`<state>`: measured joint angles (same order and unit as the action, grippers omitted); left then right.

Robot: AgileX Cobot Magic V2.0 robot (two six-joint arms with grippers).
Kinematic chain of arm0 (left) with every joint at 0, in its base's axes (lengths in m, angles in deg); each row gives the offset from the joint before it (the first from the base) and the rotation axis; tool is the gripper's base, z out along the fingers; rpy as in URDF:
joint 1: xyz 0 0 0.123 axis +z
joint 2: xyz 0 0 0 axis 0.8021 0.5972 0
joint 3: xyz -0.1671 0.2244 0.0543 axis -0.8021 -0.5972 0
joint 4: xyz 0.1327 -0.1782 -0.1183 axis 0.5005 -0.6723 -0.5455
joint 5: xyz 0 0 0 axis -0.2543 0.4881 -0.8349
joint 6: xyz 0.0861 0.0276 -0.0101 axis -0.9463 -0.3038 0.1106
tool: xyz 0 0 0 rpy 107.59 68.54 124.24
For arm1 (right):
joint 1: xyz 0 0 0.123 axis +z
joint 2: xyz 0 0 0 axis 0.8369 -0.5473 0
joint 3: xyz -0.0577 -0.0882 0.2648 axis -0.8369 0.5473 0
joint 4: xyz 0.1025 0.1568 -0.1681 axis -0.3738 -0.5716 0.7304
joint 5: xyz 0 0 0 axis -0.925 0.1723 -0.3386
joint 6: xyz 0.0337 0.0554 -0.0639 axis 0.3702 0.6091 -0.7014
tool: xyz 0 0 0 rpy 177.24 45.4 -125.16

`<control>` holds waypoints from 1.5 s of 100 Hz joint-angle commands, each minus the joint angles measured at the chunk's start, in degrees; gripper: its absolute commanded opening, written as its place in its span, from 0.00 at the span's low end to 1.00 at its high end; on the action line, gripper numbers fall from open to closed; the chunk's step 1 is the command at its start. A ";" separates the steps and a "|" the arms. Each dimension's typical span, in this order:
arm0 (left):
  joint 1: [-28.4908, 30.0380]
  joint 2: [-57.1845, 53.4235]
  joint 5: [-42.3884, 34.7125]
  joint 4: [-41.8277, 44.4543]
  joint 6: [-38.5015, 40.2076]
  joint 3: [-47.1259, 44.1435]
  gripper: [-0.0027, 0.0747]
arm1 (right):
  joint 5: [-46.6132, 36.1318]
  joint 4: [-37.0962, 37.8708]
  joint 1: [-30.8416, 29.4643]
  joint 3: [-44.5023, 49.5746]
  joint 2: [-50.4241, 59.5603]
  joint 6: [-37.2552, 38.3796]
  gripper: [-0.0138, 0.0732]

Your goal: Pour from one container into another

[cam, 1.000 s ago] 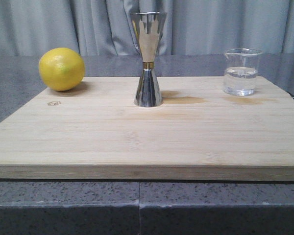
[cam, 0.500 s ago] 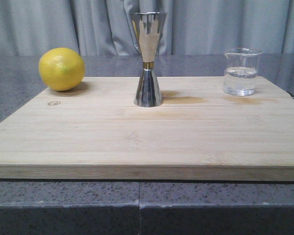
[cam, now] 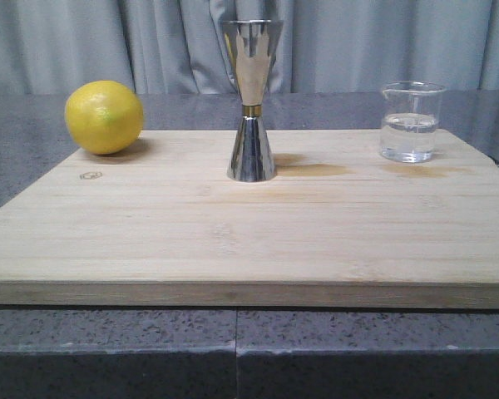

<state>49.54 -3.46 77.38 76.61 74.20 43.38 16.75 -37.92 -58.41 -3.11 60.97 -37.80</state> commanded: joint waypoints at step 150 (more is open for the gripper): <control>0.12 15.97 4.11 1.52 -0.14 20.57 0.82 | 3.64 2.27 -0.41 -19.67 -14.05 -0.32 0.79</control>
<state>49.54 11.61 85.94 78.12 73.98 61.96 25.25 -36.09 -58.41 -21.08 48.23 -37.80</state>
